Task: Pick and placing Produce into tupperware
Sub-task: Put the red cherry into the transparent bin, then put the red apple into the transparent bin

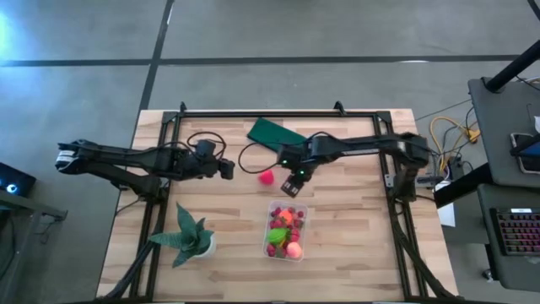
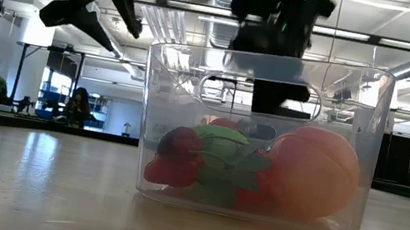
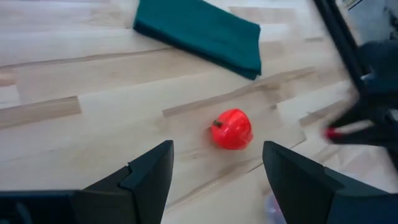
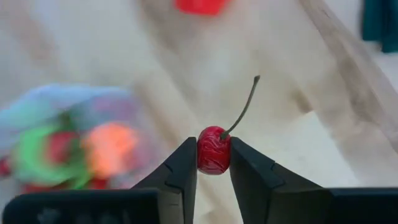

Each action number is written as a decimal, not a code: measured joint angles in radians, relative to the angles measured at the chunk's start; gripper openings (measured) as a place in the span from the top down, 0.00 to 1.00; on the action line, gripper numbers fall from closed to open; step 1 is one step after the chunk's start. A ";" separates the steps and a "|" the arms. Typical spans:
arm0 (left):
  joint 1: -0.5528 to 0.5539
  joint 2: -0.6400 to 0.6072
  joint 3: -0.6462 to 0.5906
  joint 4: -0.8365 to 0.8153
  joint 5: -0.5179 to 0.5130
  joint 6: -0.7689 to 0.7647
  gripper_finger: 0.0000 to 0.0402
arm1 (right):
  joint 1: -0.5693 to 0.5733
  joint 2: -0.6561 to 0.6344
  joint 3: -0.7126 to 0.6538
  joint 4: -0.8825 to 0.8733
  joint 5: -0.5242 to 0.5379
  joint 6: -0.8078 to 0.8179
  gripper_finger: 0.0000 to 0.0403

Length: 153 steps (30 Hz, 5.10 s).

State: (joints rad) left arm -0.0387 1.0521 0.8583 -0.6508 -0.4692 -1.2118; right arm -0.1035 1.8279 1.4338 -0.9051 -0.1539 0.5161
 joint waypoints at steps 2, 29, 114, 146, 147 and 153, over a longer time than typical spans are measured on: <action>0.000 0.013 0.000 -0.001 0.001 0.002 0.42 | 0.031 -0.069 0.000 0.005 -0.018 0.004 0.80; 0.000 0.365 0.035 0.303 0.225 0.101 0.42 | 0.289 -0.164 -0.004 0.045 0.221 0.166 0.41; 0.131 0.612 0.213 0.317 0.438 1.376 0.23 | 0.247 -0.602 -0.126 -0.369 0.777 0.498 0.33; 0.137 0.759 0.236 0.274 0.435 1.372 0.23 | 0.247 -0.602 -0.129 -0.370 0.784 0.493 0.33; 0.137 0.763 0.236 0.273 0.436 1.372 0.23 | 0.247 -0.602 -0.129 -0.370 0.784 0.493 0.33; 0.137 0.771 0.243 0.276 0.435 1.349 0.23 | 0.247 -0.602 -0.130 -0.370 0.784 0.494 0.33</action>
State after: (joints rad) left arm 0.0982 1.8233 1.1015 -0.3747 -0.0339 0.1375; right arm 0.1432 1.2263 1.3041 -1.2752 0.6300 1.0099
